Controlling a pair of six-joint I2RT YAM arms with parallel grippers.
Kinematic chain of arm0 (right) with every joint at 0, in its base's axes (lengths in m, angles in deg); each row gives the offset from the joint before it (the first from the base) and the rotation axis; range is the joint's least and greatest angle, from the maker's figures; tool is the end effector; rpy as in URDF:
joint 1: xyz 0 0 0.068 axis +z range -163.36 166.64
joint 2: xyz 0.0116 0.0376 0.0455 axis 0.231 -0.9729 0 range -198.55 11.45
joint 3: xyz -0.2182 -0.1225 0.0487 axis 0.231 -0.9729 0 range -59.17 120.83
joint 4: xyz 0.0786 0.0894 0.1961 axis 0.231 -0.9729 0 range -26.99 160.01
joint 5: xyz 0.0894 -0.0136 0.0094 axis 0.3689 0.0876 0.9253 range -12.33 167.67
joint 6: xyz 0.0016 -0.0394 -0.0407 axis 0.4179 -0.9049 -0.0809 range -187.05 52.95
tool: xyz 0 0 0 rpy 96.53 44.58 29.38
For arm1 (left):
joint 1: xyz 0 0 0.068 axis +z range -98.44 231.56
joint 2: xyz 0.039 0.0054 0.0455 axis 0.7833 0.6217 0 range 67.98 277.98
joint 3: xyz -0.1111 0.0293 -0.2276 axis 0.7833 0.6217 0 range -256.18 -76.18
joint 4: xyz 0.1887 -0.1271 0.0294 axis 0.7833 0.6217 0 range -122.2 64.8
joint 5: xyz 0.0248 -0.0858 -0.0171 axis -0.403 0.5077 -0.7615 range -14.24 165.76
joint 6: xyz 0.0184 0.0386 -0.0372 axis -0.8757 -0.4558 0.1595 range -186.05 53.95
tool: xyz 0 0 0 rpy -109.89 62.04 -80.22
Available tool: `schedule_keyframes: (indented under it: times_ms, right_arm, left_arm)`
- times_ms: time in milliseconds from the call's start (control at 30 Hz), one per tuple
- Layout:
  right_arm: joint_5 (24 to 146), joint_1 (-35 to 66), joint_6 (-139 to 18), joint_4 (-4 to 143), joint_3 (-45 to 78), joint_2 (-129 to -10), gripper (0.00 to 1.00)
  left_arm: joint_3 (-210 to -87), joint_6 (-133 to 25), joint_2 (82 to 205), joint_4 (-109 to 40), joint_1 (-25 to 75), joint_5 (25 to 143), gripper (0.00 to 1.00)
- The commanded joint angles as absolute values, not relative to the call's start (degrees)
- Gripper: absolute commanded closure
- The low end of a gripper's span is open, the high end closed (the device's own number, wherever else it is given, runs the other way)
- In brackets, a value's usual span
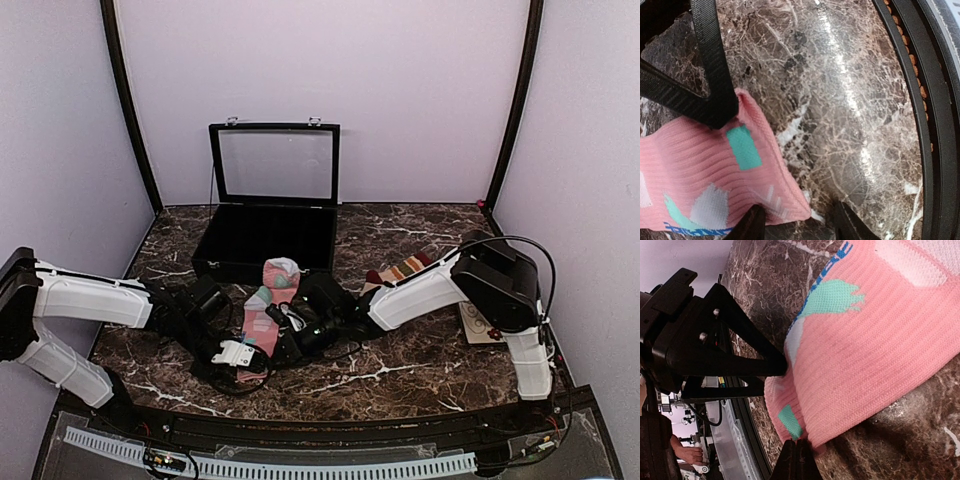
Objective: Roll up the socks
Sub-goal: Roll the sock at the center of the board.
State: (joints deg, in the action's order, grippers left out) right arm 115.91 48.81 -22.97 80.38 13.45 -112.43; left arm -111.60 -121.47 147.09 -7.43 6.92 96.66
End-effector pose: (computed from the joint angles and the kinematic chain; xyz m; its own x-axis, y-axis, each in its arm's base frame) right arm 0.1719 0.3783 0.1219 -0.8547 -0.4485 -0.2613 -0.4433 0.3689 0.8169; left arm 0.1380 -0.1563 0.1494 0.2415 0.8424 -0.4817 0.9704 -0.2130 0.1139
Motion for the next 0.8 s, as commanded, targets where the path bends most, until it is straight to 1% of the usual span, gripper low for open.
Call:
schedule_keyframes:
  times_ms: [0,67,100,167,233,267,300,367,500,600,667,700,733,767]
  right_arm:
    - [114.4,48.8,-22.8,80.5,13.9,-113.3,1.0]
    - [114.0,49.2,-23.1,80.4,14.1,-113.6,1.0]
    - [113.4,49.5,-23.6,79.9,14.2,-113.6,0.98]
    - [112.2,49.9,-24.4,79.8,13.7,-113.3,0.92]
    - [110.9,50.0,-25.2,79.5,13.1,-112.9,0.85]
    - [110.3,50.0,-25.6,79.5,12.7,-112.5,0.83]
    - [109.8,50.0,-26.1,79.5,12.3,-112.1,0.81]
    - [108.2,50.0,-27.5,79.3,11.3,-110.7,0.72]
    - [103.9,50.0,-33.1,80.2,7.6,-106.0,0.59]
    - [96.0,50.4,-40.1,82.1,1.2,-100.3,0.55]
    - [88.1,51.9,-47.3,88.1,-5.2,-95.2,0.53]
    - [84.6,53.2,-50.7,92.2,-8.7,-91.4,0.47]
    - [81.9,54.1,-54.0,96.4,-12.8,-88.8,0.17]
    - [79.8,54.8,-56.7,101.2,-16.3,-86.7,0.02]
  left_arm:
    - [-110.3,-121.5,148.1,-9.5,6.2,94.2,0.52]
    - [-110.0,-121.3,148.8,-10.9,6.0,93.2,0.58]
    - [-110.1,-121.0,149.2,-11.0,6.0,92.9,0.6]
    - [-110.3,-120.2,149.3,-11.2,5.9,93.0,0.66]
    - [-110.5,-120.1,148.9,-11.2,5.9,93.5,0.7]
    - [-110.5,-119.9,148.8,-11.1,5.9,93.6,0.73]
    - [-110.6,-119.8,148.7,-10.9,5.9,93.8,0.77]
    - [-110.9,-119.4,148.6,-10.2,5.9,93.9,0.86]
    - [-110.8,-120.7,147.7,-8.1,6.0,95.4,0.92]
    - [-110.9,-121.3,147.5,-7.0,6.1,96.4,0.94]
    - [-111.6,-121.3,147.7,-6.3,6.6,96.8,0.95]
    - [-112.2,-121.2,147.9,-5.6,7.0,97.5,0.97]
    - [-112.9,-121.1,148.1,-4.7,7.6,98.3,0.97]
    - [-113.7,-121.2,148.4,-3.7,8.4,99.6,0.98]
